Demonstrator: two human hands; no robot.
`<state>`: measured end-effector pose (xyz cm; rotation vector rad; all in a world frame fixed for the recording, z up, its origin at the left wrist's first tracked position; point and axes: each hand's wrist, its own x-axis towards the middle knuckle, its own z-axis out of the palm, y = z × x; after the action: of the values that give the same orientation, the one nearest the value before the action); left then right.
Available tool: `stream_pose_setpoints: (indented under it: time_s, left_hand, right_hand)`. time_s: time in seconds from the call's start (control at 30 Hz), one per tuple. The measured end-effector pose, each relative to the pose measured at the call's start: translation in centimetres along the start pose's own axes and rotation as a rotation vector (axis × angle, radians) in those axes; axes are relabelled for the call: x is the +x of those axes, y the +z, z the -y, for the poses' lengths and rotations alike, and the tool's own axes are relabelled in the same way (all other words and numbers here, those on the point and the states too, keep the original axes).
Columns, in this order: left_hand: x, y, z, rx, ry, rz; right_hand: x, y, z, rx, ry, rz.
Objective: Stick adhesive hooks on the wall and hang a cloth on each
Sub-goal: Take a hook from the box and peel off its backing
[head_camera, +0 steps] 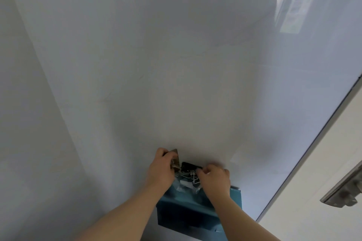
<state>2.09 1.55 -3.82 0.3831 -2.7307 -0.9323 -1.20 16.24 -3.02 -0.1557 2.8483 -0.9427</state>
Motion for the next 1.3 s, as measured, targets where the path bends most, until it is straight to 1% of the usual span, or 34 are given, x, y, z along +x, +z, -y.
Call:
stream_pose_setpoints:
  time_s: [0.07,0.13,0.3,0.4,0.5,0.67,0.83,0.93,1.07,1.17,1.3]
  left_hand:
    - [-0.1,0.0,-0.3,0.006,-0.013,0.002]
    - [-0.1,-0.1,-0.5,0.013,-0.037,0.005]
    - [-0.4,-0.3,-1.2,0.071,-0.018,-0.003]
    - [-0.6,-0.3,-1.2,0.118,0.018,0.018]
    - [-0.8,-0.3,-1.2,0.136,0.048,0.050]
    - [-0.8,-0.5,-1.1,0.160,0.111,0.044]
    - [-0.2,-0.7,-1.4,0.200,0.156,0.065]
    - [-0.1,-0.6,-1.7,0.196,0.184,0.044]
    - [0.0,-0.9,-1.5,0.190,0.166,0.015]
    - [0.3,-1.4,-1.2,0.152,0.129,0.024]
    - [0.8,-2.5,-1.1,0.075,0.089,0.024]
  right_hand:
    - [0.3,-0.1,-0.1,0.171,0.048,-0.053]
    - [0.4,-0.6,0.0,0.336,0.091,-0.071]
    - [0.4,-0.8,0.2,0.598,0.182,-0.008]
    - [0.4,-0.5,0.1,0.599,0.191,0.018]
    - [0.3,-0.6,0.0,0.588,0.184,0.002]
    - [0.6,-0.8,-0.1,0.762,0.244,0.001]
    - [0.7,-1.1,0.4,0.941,0.301,0.068]
    - [0.6,-1.0,0.8,0.968,0.303,0.121]
    - [0.6,-0.9,1.0,0.931,0.265,0.160]
    - [0.5,-1.0,1.4,0.889,0.217,0.216]
    - [0.7,-1.1,2.6,0.922,0.186,0.234]
